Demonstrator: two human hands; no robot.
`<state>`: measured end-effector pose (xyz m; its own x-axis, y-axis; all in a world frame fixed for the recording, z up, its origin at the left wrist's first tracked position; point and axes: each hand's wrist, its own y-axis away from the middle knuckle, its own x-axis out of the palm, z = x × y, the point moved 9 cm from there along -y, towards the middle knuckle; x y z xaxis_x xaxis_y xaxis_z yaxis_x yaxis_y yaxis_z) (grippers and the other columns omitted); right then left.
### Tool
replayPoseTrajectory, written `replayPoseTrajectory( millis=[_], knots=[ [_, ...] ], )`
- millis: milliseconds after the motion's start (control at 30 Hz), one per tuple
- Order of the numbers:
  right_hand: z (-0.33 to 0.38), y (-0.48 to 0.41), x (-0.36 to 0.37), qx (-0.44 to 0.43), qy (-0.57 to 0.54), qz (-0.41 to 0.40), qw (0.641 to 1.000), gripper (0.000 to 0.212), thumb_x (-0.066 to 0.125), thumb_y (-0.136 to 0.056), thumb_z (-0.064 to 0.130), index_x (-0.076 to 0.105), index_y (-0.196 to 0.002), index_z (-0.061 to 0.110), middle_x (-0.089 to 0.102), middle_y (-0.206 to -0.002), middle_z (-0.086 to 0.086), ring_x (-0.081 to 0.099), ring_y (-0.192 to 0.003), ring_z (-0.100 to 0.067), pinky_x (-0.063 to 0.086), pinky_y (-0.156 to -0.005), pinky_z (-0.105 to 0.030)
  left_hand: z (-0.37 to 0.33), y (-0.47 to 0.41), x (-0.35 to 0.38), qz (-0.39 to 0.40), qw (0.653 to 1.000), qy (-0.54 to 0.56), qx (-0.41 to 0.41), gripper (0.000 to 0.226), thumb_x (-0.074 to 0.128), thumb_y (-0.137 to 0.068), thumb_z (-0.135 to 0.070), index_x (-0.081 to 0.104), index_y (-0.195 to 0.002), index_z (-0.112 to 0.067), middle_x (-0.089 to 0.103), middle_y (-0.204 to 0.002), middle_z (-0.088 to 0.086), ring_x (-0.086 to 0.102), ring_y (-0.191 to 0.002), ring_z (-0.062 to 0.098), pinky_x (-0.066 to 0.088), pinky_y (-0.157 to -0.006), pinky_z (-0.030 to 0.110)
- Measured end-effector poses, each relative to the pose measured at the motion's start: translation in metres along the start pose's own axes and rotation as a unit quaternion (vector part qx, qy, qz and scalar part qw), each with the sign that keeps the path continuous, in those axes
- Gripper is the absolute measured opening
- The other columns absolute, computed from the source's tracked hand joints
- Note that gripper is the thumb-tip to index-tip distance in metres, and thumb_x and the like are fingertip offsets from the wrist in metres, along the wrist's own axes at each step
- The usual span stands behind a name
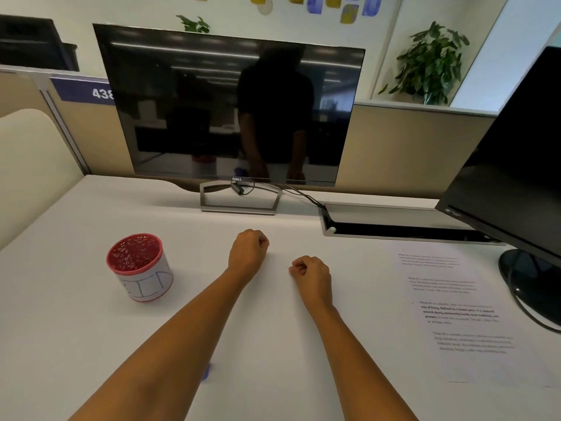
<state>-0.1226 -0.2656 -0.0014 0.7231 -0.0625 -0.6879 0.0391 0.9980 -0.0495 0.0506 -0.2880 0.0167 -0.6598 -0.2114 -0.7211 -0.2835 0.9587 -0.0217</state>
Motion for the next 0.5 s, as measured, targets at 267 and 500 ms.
replayPoseTrajectory(
  millis=[267, 500],
  knots=[
    [0.011, -0.012, 0.010, -0.036, 0.075, 0.012, 0.996, 0.020, 0.060, -0.089, 0.018, 0.067, -0.103, 0.007, 0.066, -0.106, -0.009, 0.063, -0.094, -0.019, 0.048, -0.082, -0.020, -0.003, -0.019, 0.026, 0.001, 1.000, -0.006, 0.015, 0.022, 0.053, -0.091, -0.016, 0.067, -0.105, -0.006, 0.067, -0.110, 0.013, 0.063, -0.096, 0.025, 0.049, -0.084, 0.027],
    [0.019, -0.021, 0.025, -0.065, 0.191, 0.064, 0.977, 0.025, 0.045, -0.096, 0.014, 0.061, -0.113, 0.005, 0.061, -0.114, -0.011, 0.060, -0.102, -0.021, 0.047, -0.081, -0.022, -0.009, -0.035, 0.040, 0.013, 0.999, -0.012, 0.029, 0.025, 0.057, -0.089, -0.020, 0.067, -0.108, -0.008, 0.066, -0.112, 0.013, 0.062, -0.097, 0.024, 0.048, -0.086, 0.027]
  ],
)
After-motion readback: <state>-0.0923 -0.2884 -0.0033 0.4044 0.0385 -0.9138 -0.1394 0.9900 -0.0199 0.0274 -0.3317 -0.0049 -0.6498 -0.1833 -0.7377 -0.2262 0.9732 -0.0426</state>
